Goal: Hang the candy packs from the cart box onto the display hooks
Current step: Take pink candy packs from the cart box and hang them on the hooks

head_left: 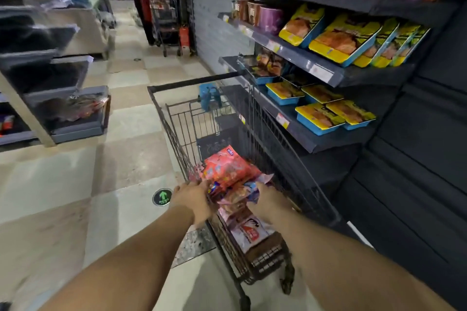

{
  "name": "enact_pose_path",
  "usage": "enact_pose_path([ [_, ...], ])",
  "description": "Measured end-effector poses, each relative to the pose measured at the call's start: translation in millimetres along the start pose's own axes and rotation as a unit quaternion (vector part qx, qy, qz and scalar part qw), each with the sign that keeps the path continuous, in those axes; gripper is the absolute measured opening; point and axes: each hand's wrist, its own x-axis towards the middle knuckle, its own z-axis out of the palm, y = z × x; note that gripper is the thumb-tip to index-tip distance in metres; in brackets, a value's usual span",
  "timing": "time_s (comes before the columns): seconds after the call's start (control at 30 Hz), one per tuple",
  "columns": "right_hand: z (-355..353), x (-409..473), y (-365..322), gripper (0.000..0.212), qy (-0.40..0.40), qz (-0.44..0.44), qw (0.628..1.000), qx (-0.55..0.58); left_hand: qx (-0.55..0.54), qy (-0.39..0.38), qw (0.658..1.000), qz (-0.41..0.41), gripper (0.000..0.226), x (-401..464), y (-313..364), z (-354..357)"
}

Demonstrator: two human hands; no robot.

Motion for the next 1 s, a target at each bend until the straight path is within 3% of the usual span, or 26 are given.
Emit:
enact_pose_path([
  [0.3,-2.8,130.3,14.3,0.069,-0.020,0.079,0.992,0.097,-0.032,-0.062,0.997,0.033,0.076,158.0,-11.4,4.8],
  [0.53,26.9,228.8,-1.2,0.064,-0.036,0.190,0.960,0.203,-0.064,-0.157,0.985,0.038,0.078,305.5,-47.5,28.1],
  [0.67,53.3,275.2,-20.7,0.043,-0.042,0.270,0.931,0.241,-0.118,-0.229,0.966,0.011,0.048,365.8,-68.9,40.2],
  [0.83,93.7,310.1,-40.5,0.056,-0.048,0.346,0.856,0.382,-0.148,-0.274,0.950,0.008,0.061,408.6,-78.6,62.2],
  [1.0,118.4,331.9,-52.9,0.026,-0.015,0.432,0.764,0.479,-0.239,-0.317,0.917,-0.035,0.050,420.5,-77.5,81.3],
])
